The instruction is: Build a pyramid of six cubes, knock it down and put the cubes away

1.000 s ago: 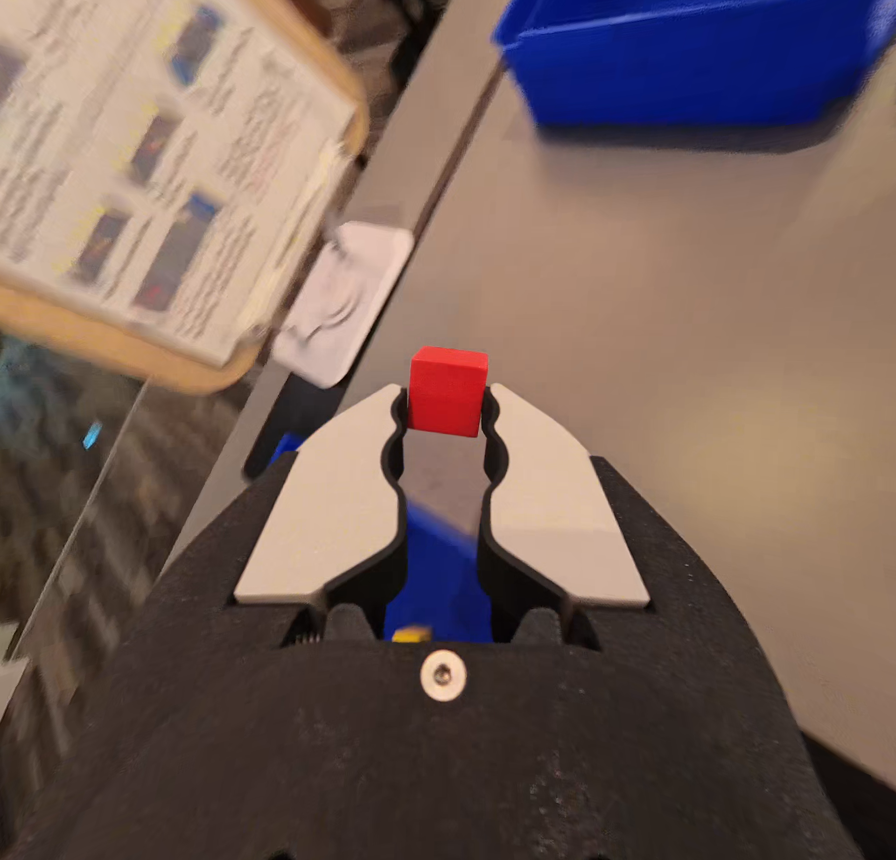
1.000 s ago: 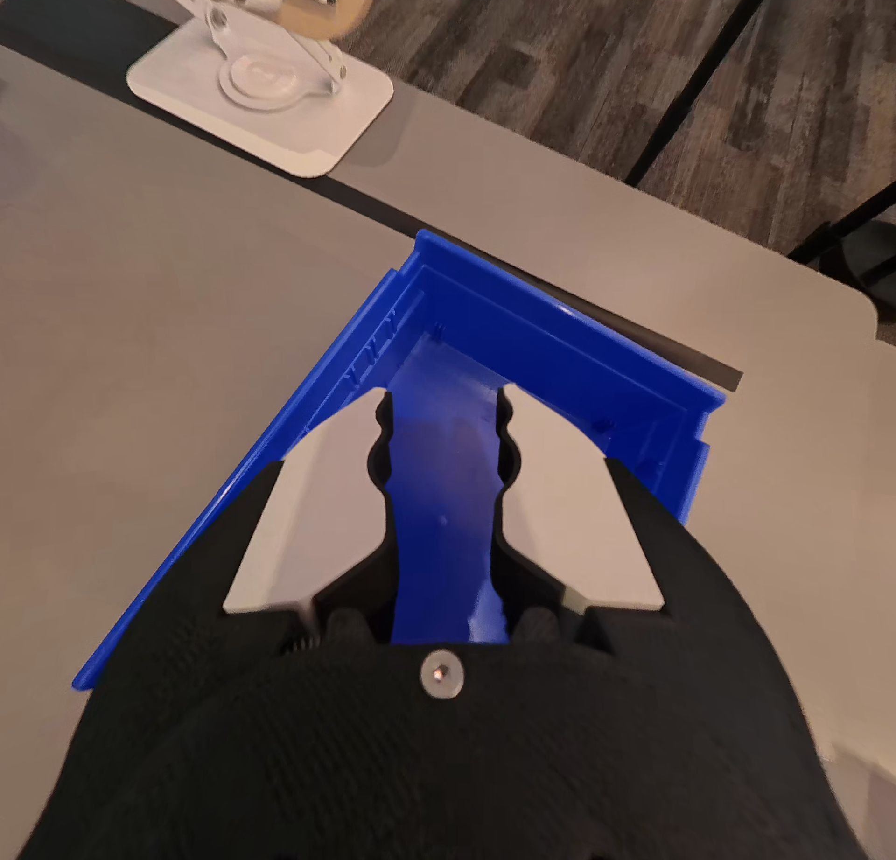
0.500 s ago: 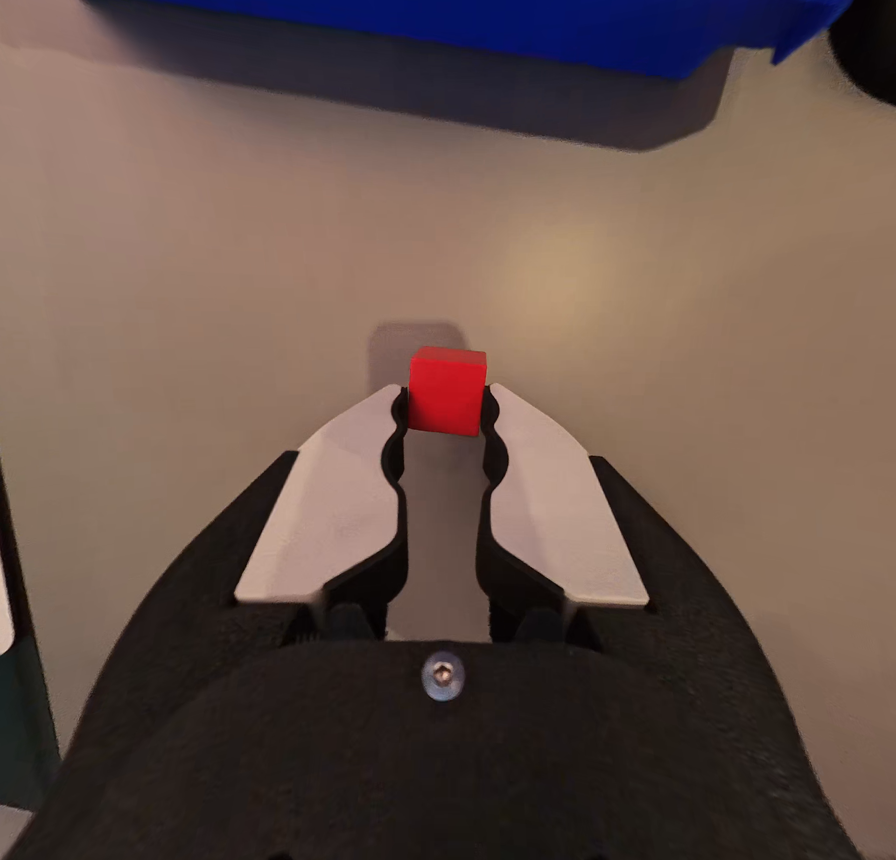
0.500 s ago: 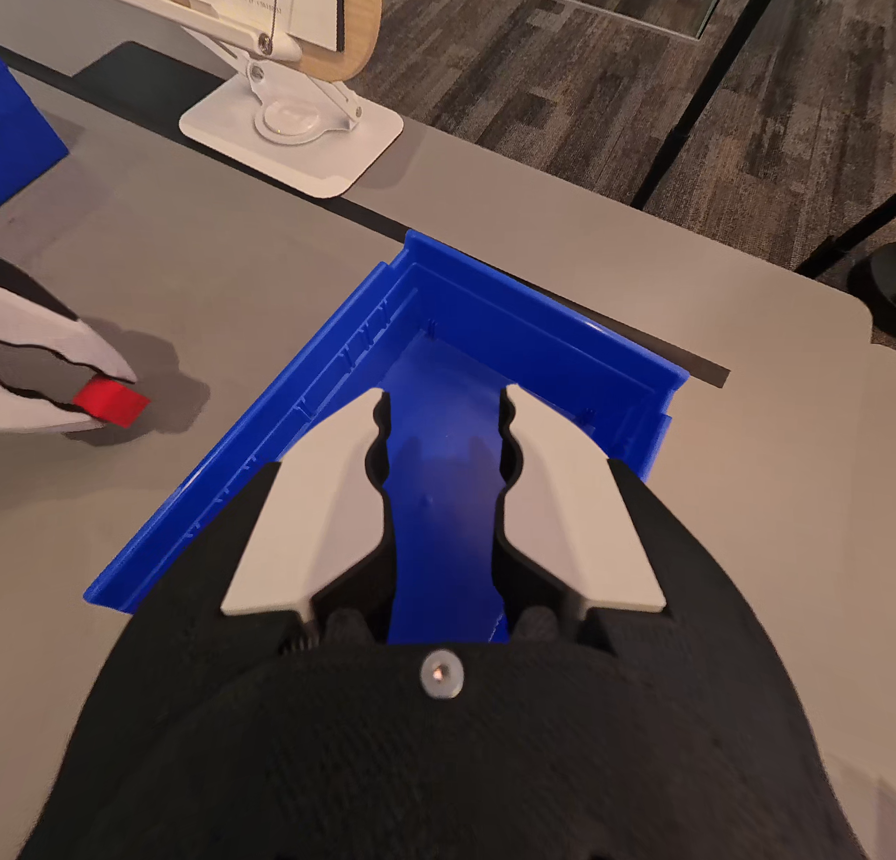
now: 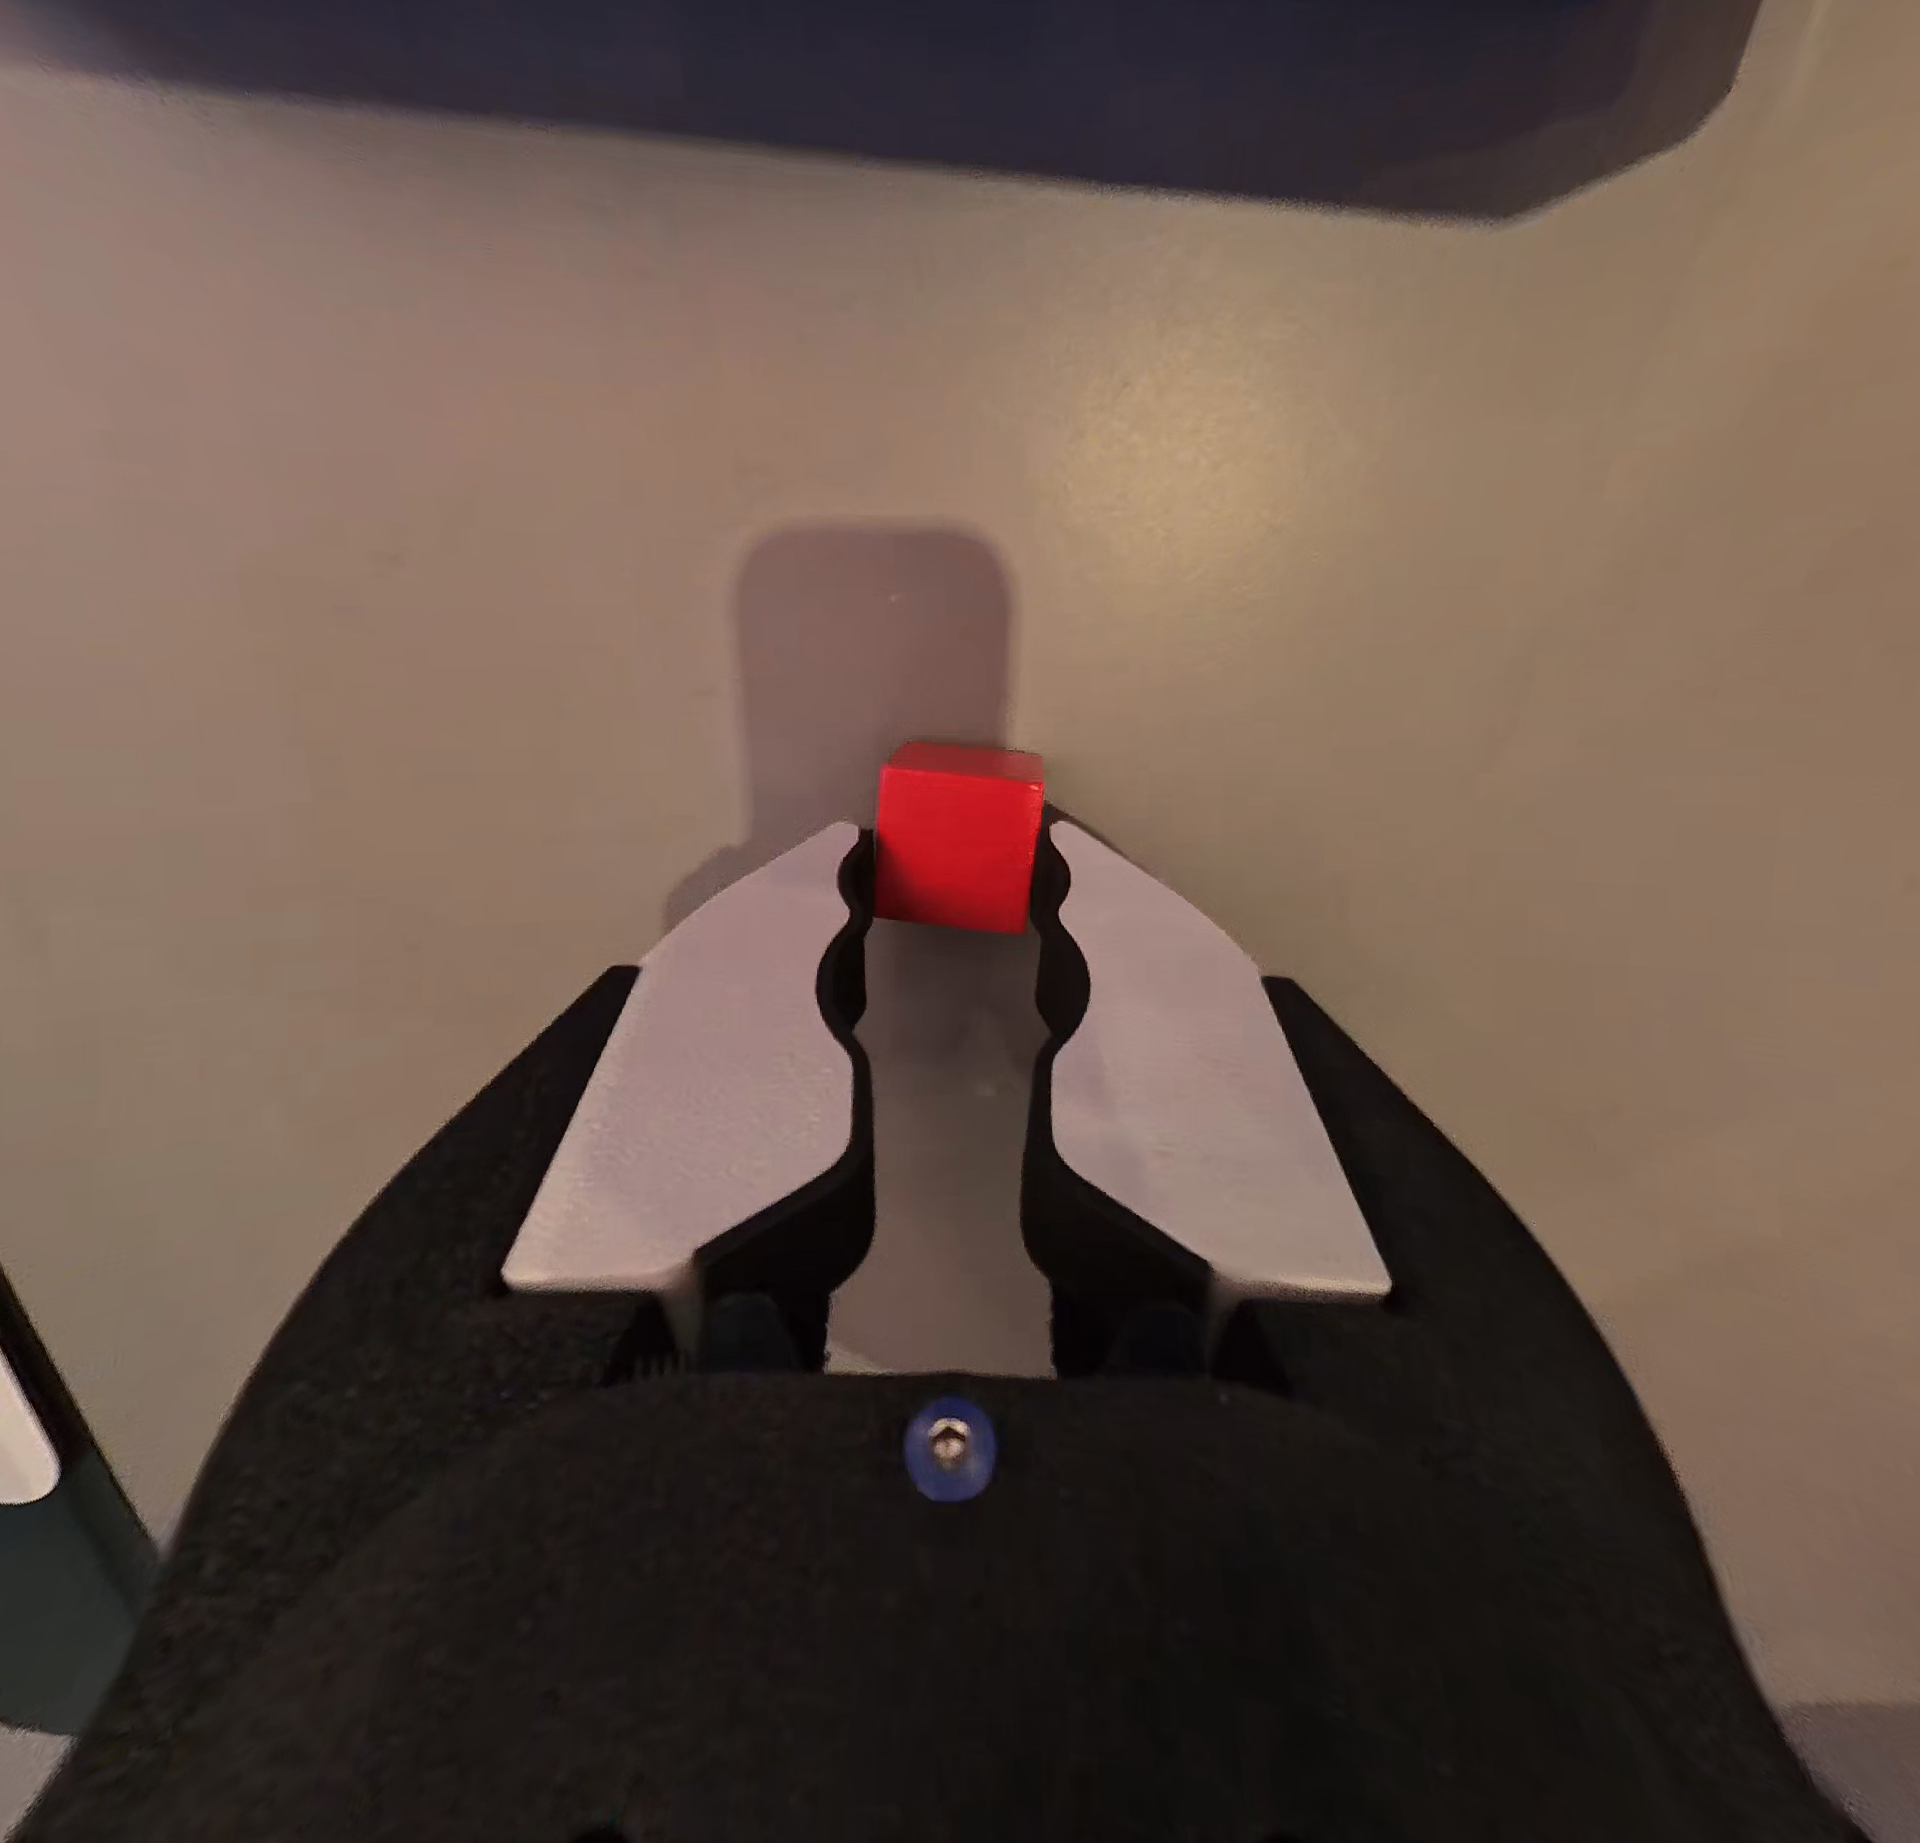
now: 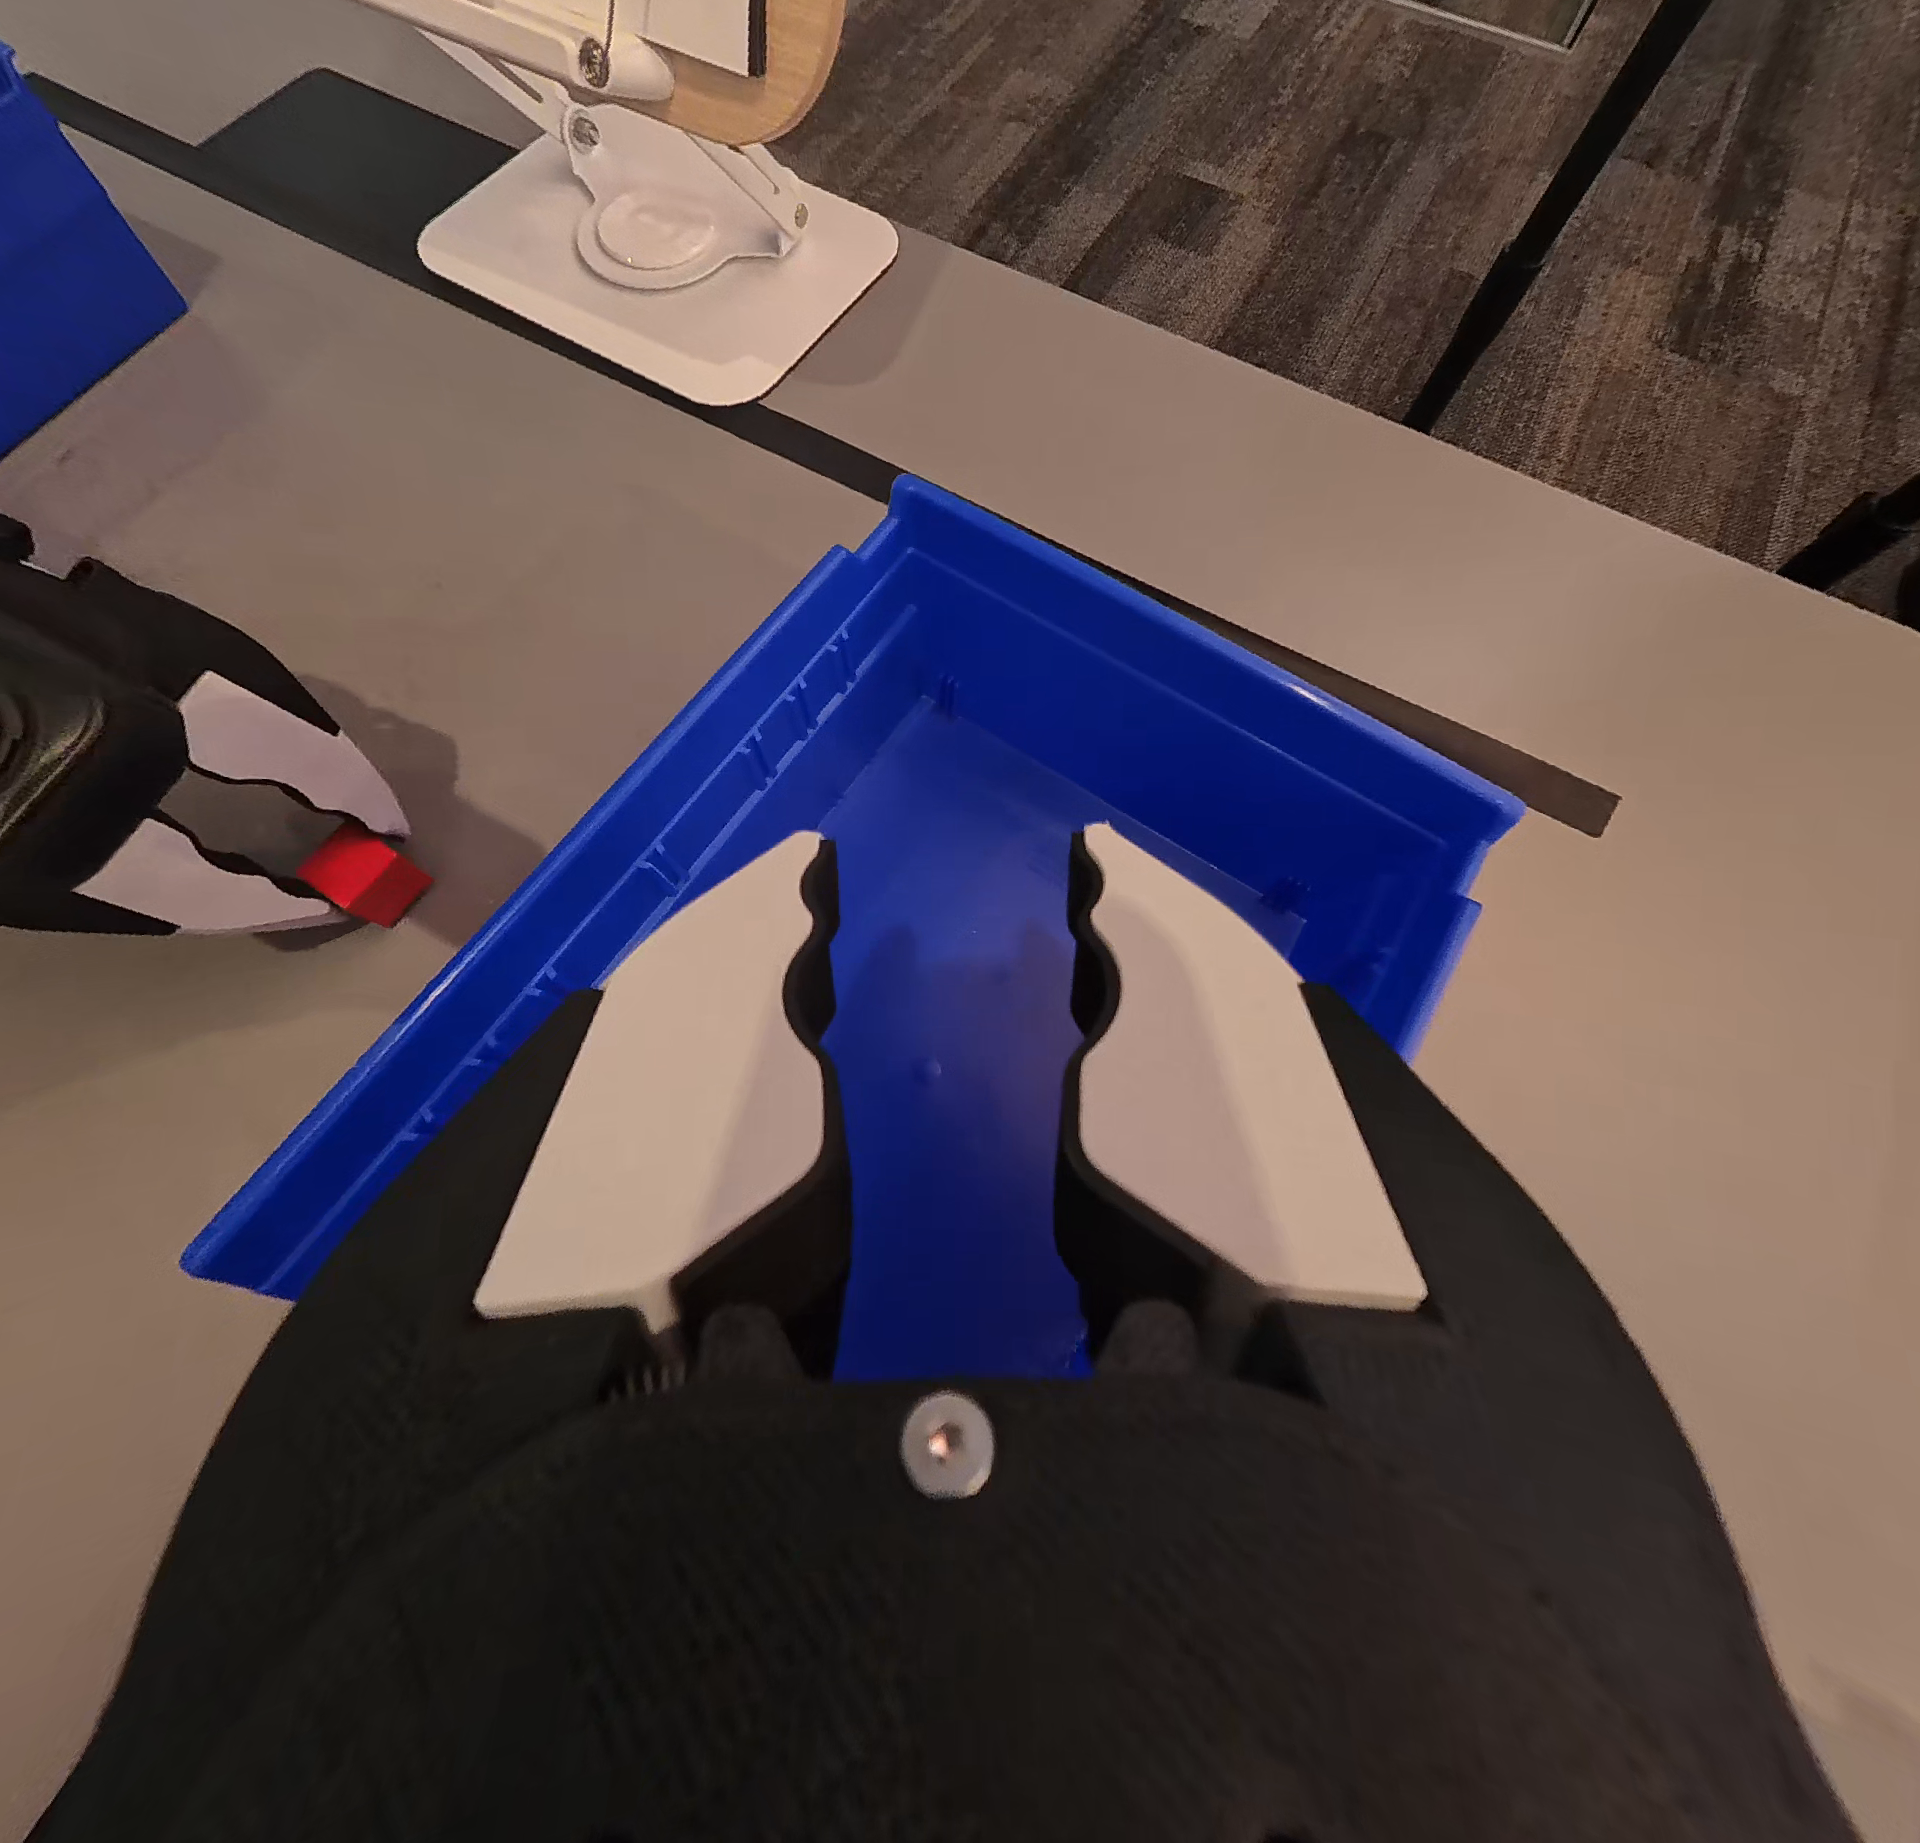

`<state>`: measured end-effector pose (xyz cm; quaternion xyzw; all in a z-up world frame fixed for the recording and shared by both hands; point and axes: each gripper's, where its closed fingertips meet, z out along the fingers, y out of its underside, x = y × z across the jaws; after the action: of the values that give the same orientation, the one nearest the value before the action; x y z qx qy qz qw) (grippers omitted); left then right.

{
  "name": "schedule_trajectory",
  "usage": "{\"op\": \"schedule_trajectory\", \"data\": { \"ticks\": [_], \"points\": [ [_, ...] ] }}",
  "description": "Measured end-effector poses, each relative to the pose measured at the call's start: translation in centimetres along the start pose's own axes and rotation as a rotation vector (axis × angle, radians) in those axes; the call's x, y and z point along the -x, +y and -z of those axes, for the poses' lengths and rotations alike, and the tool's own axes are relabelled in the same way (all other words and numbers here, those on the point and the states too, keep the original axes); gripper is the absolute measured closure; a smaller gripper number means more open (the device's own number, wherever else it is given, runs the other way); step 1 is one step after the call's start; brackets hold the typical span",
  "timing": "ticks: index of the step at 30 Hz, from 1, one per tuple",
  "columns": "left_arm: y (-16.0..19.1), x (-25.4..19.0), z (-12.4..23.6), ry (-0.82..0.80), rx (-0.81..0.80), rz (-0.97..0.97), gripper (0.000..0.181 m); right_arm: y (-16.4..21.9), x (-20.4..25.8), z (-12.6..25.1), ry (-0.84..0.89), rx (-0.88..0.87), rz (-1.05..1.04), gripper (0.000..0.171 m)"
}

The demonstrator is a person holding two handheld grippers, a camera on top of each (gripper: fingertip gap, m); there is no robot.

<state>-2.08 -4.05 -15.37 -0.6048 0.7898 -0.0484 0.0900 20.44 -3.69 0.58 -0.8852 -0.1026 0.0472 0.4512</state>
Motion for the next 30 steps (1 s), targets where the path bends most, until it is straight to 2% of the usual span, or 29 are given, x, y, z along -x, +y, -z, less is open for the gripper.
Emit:
{"op": "schedule_trajectory", "data": {
  "ticks": [14, 16, 17, 21, 25, 28, 30],
  "points": [
    [0.3, -0.1, -0.4, 0.001, 0.011, -0.001, 0.151, 0.6, 0.6, -0.7, -0.036, 0.039, -0.001, 0.125],
    [0.4, -0.3, -0.3, 0.012, 0.018, -0.005, 0.127, 0.7, 0.9, -0.7, -0.057, 0.045, -0.003, 0.126],
    [0.2, 0.0, 0.1, -0.009, -0.003, -0.021, 0.127, 0.7, 1.1, -0.7, -0.070, 0.043, -0.006, 0.127],
    [-1.0, 0.5, 4.2, -0.026, -0.137, -0.001, 0.130, 0.4, 1.2, -0.3, -0.074, 0.021, -0.010, 0.128],
    [0.3, 1.7, 11.6, -0.168, -0.275, 0.024, 0.131, 0.3, 1.2, 0.1, -0.094, -0.003, -0.021, 0.128],
    [5.3, 2.6, 17.1, -0.287, -0.296, 0.079, 0.133, 0.3, 1.0, 0.3, -0.108, -0.014, -0.032, 0.128],
    [10.9, 3.3, 19.6, -0.344, -0.235, 0.136, 0.136, 0.2, 1.0, 0.4, -0.117, -0.023, -0.038, 0.128]
  ]
}}
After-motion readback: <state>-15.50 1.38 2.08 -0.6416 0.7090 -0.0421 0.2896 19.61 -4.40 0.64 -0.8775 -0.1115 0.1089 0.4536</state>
